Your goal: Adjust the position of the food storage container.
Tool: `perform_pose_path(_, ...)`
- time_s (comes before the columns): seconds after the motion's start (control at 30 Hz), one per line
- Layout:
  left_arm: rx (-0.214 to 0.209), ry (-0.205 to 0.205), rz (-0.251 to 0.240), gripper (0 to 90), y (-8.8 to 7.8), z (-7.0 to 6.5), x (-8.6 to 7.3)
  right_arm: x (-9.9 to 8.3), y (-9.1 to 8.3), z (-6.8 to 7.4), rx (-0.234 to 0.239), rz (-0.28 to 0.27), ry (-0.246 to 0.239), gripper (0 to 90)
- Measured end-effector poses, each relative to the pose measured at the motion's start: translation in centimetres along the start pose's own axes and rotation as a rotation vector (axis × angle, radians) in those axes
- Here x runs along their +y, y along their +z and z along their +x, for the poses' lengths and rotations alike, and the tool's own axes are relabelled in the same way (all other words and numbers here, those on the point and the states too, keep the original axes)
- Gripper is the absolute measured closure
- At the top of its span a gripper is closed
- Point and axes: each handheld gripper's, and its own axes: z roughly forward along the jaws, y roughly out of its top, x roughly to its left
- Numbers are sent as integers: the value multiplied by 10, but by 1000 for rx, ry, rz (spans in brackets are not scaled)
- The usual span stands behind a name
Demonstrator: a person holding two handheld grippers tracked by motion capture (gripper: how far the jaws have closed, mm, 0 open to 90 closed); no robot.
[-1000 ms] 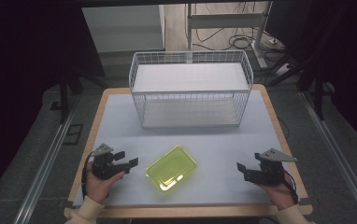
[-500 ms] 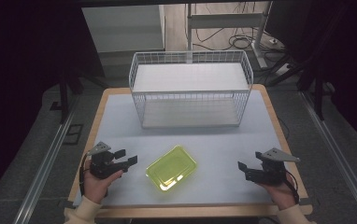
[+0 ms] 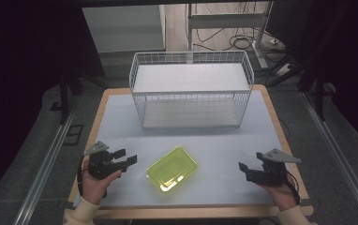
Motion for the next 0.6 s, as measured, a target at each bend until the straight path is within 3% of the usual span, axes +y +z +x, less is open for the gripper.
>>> perform_pose_path(0.23, -35, 41, -4, 304, -4, -16, 6, 0, 0, 0, 0, -2, 0, 186)
perform_pose_path(0.27, -53, 57, -3, 306, -4, -23, 8, 0, 0, 1, 1, -3, 0, 186)
perform_pose_path(0.6, -140, 93, 36, 394, 0, -48, 10, 0, 1, 1, 4, 3, -1, 186)
